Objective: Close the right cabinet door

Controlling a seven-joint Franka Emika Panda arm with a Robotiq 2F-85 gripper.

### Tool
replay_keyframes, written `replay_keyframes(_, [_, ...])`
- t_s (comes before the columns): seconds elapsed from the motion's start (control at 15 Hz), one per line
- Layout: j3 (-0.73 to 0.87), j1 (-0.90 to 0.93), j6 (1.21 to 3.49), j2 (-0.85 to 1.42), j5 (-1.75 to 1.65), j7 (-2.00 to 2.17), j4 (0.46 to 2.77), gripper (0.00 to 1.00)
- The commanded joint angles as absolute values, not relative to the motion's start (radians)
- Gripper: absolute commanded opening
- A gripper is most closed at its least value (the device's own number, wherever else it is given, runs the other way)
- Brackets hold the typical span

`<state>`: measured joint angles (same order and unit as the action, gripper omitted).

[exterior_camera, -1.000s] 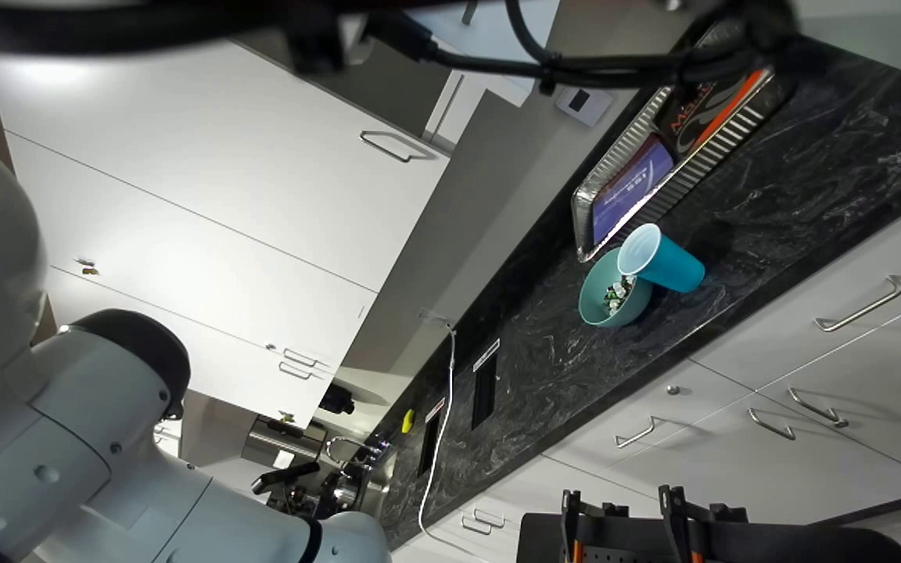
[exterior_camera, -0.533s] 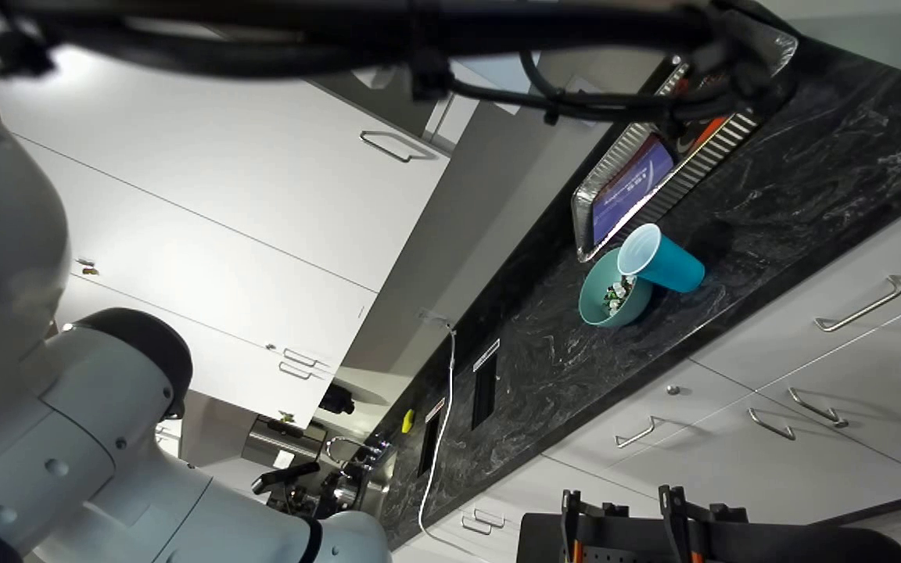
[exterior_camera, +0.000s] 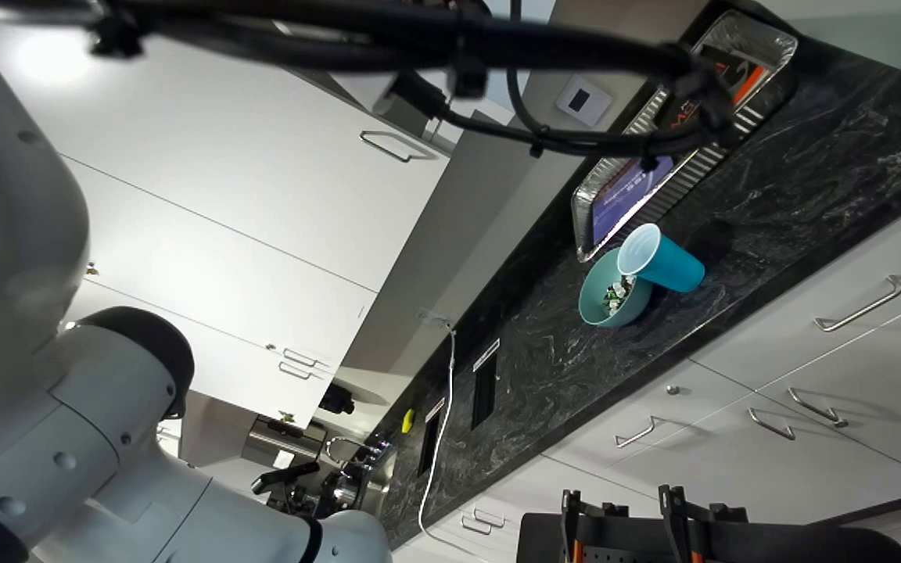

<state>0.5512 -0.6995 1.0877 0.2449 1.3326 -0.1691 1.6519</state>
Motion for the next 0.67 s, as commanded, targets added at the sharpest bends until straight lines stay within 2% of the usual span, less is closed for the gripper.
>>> replay_keyframes(0.0, [0.512,-0.7,1.084,0.2,1.29,-0.171,1.68,0.0])
replay_keyframes(0.6, [0.443,-0.649,1.098,0.13,1.245,-0.19,1.738,0.0])
